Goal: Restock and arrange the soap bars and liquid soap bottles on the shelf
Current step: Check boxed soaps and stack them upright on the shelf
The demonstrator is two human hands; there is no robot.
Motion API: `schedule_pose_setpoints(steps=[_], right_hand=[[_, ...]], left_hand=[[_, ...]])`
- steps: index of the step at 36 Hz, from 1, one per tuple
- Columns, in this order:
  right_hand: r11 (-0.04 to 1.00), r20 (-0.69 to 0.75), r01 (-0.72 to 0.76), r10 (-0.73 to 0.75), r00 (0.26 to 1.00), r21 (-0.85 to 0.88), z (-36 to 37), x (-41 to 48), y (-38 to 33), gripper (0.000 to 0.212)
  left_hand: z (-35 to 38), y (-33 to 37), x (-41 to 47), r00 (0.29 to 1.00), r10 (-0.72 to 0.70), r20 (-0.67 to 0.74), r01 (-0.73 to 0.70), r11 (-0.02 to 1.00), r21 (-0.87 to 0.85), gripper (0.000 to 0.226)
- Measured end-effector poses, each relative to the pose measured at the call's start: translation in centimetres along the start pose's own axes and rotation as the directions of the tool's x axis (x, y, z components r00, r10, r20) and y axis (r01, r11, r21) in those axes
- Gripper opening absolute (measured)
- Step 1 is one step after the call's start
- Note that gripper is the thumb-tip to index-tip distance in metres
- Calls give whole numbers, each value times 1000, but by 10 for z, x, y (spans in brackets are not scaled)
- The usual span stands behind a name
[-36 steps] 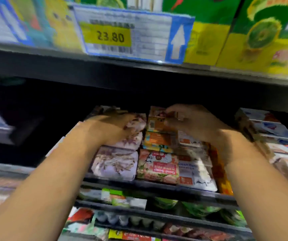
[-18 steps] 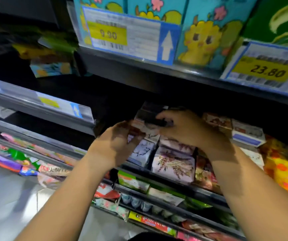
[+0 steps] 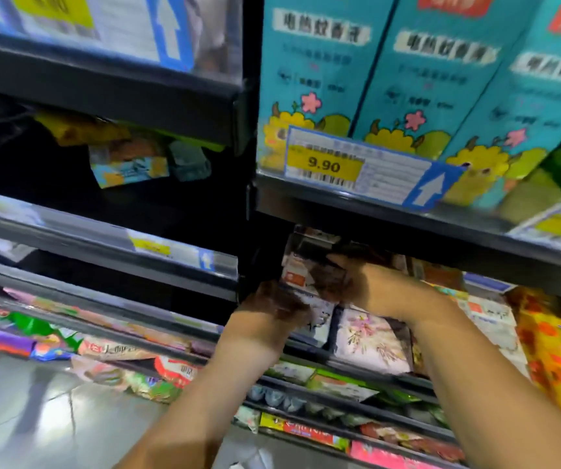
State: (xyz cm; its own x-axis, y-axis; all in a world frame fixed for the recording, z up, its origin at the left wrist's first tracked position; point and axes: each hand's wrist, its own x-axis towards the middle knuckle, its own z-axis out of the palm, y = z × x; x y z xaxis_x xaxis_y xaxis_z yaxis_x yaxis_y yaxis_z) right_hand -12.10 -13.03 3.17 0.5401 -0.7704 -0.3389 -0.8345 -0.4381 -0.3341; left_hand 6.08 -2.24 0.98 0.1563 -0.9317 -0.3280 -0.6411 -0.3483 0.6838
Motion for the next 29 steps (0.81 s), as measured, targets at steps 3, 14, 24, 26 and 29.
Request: schedule_pose_setpoints(steps=[3, 14, 24, 26, 29], right_hand=[[999, -38, 8, -7, 999, 45, -1, 2, -5, 38], [969, 7, -96, 97, 995, 226, -7, 3, -15, 68], [954, -129, -198, 231, 964, 225, -10, -9, -31, 35], [950, -175, -208, 251, 952, 233, -9, -15, -37, 11], [947, -279, -152, 233, 932, 283, -3, -19, -39, 19]], left_hand=[[9, -7, 11, 1000, 18, 17, -18, 1000, 9, 29], [9, -6, 13, 999, -36, 39, 38, 999, -34, 78], [13, -9, 8, 998, -8, -58, 10, 1000, 19, 72], [15, -10, 6, 993, 21, -115, -17, 999, 34, 70], [20, -13, 0, 978, 79, -193, -73, 997, 37, 69]])
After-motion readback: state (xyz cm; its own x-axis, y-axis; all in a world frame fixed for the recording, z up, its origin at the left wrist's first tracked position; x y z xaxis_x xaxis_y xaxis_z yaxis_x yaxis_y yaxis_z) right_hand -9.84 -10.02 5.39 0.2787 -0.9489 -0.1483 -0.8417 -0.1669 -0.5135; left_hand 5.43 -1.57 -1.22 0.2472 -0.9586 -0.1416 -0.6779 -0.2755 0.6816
